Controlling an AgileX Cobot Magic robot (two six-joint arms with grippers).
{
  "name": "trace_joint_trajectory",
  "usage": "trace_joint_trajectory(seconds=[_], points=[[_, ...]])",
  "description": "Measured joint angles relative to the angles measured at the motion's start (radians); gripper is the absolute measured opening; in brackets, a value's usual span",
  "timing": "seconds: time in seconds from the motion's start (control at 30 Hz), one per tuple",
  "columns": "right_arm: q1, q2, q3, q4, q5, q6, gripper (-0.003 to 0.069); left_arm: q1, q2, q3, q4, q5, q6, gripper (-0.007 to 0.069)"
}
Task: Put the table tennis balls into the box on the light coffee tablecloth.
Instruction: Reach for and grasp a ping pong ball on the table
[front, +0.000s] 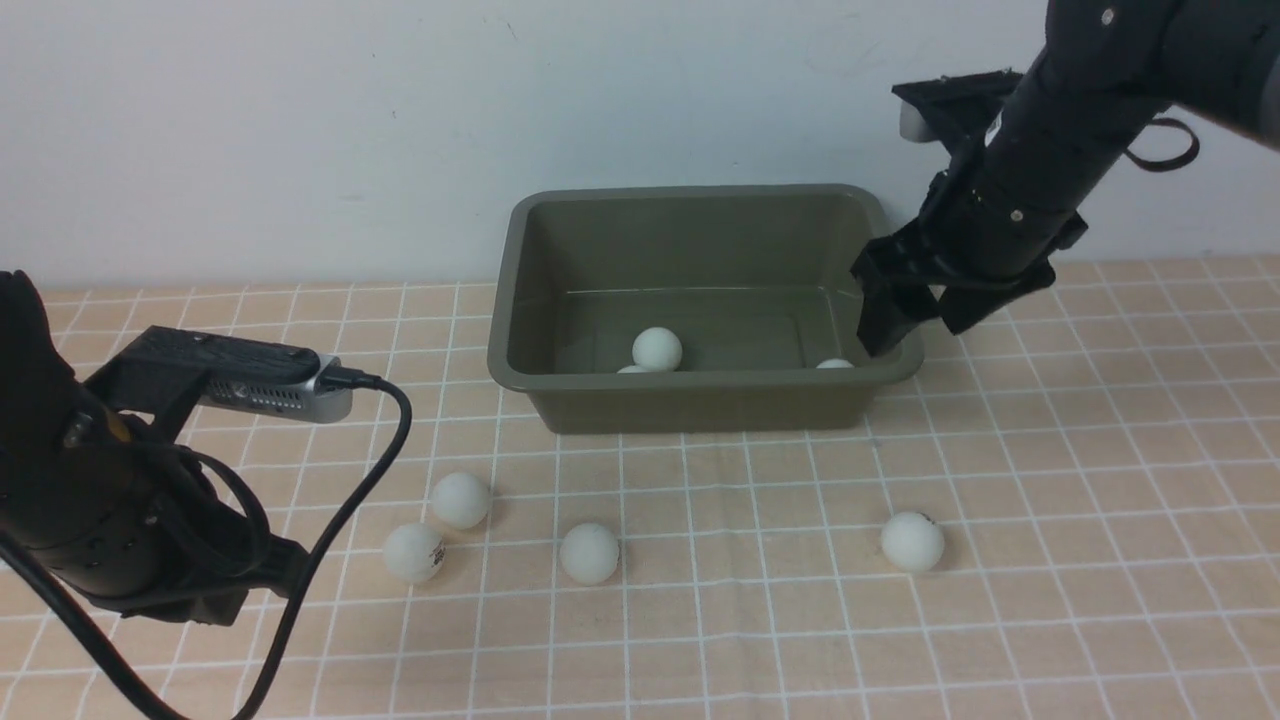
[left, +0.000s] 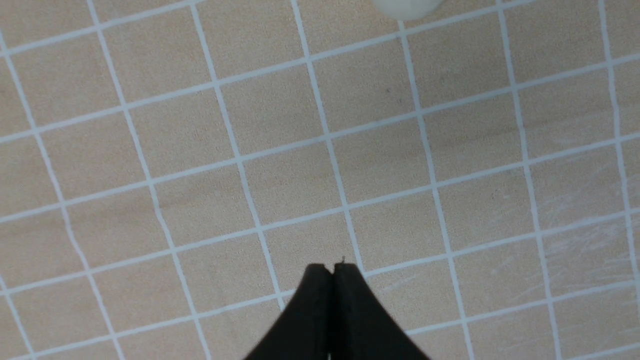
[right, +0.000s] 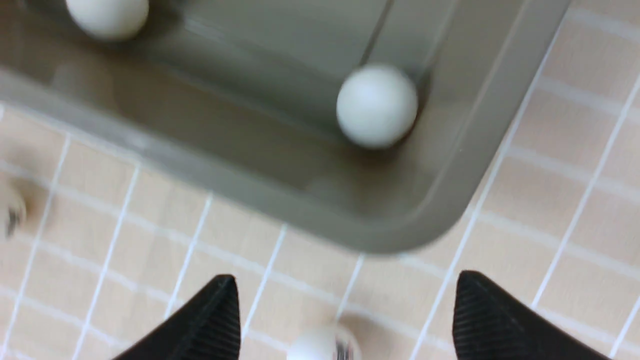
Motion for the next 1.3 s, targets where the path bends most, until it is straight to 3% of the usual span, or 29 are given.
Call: trace_joint_trajectory(seconds=[0.23,0.43,1.0,1.3], points=[[0.005,-0.123,0.275,0.001,-0.006,0.000,0.0514,0.000,0.000,0.000,0.000,0.003,0.000,-0.0069],[0.029,-0.157,0.413,0.002,-0.174,0.000,0.0514,0.000,0.000,0.000,0.000,0.003,0.000,-0.0069],[0.104,-0.040,0.435,-0.165,-0.320,0.105,0.0514,0.000,0.000,0.000,-0.001,0.002,0.000,-0.0069],[0.104,0.017,0.435,-0.167,-0.335,0.107,0.0512,0.000,0.000,0.000,-0.001,-0.008,0.000,-0.0069]])
